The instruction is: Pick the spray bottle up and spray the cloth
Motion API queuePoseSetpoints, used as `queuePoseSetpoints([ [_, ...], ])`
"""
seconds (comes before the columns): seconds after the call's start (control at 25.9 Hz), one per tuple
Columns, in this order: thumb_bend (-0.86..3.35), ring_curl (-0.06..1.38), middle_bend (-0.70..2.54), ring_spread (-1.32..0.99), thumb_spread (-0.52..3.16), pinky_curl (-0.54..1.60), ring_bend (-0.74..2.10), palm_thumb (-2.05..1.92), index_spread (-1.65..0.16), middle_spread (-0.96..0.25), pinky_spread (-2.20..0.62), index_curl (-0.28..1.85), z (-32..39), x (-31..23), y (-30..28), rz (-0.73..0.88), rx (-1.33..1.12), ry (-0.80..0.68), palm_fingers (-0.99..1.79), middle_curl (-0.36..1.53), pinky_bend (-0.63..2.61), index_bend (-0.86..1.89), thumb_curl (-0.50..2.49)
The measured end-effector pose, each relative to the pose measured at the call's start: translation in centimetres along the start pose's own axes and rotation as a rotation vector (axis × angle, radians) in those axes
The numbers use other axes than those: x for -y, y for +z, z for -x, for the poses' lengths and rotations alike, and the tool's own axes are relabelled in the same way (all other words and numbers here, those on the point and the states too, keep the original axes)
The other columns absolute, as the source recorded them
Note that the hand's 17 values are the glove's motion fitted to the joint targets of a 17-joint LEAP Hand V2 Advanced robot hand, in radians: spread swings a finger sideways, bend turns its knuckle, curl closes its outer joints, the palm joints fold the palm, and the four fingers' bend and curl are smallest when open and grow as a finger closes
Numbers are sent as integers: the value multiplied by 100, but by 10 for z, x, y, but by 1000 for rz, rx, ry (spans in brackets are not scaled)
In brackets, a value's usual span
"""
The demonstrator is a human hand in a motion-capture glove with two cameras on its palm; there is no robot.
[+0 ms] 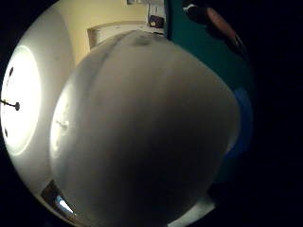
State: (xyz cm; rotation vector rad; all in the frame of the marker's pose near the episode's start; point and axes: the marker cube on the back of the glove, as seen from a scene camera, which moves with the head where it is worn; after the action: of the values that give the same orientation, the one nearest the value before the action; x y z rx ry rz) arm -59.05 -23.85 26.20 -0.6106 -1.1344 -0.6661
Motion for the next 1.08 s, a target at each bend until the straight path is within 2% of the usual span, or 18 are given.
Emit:
queuePoseSetpoints([
  [0.19,-6,37,25,-15,78,40,46,48,-38,-18,9,42,3,-11,-9,-1,-63,10,33,41,44,7,54],
  [0.35,-5,34,22,-15,79,38,45,46,-39,-17,12,37,2,-39,-31,35,-264,24,31,39,44,8,51],
  [0.54,-5,33,21,-14,80,37,46,46,-40,-17,15,33,11,-72,-68,-27,-474,31,31,38,43,10,48],
  [1.08,-4,32,21,-12,81,35,45,42,-41,-16,21,28,36,-219,-150,-103,-796,119,31,37,38,13,42],
])
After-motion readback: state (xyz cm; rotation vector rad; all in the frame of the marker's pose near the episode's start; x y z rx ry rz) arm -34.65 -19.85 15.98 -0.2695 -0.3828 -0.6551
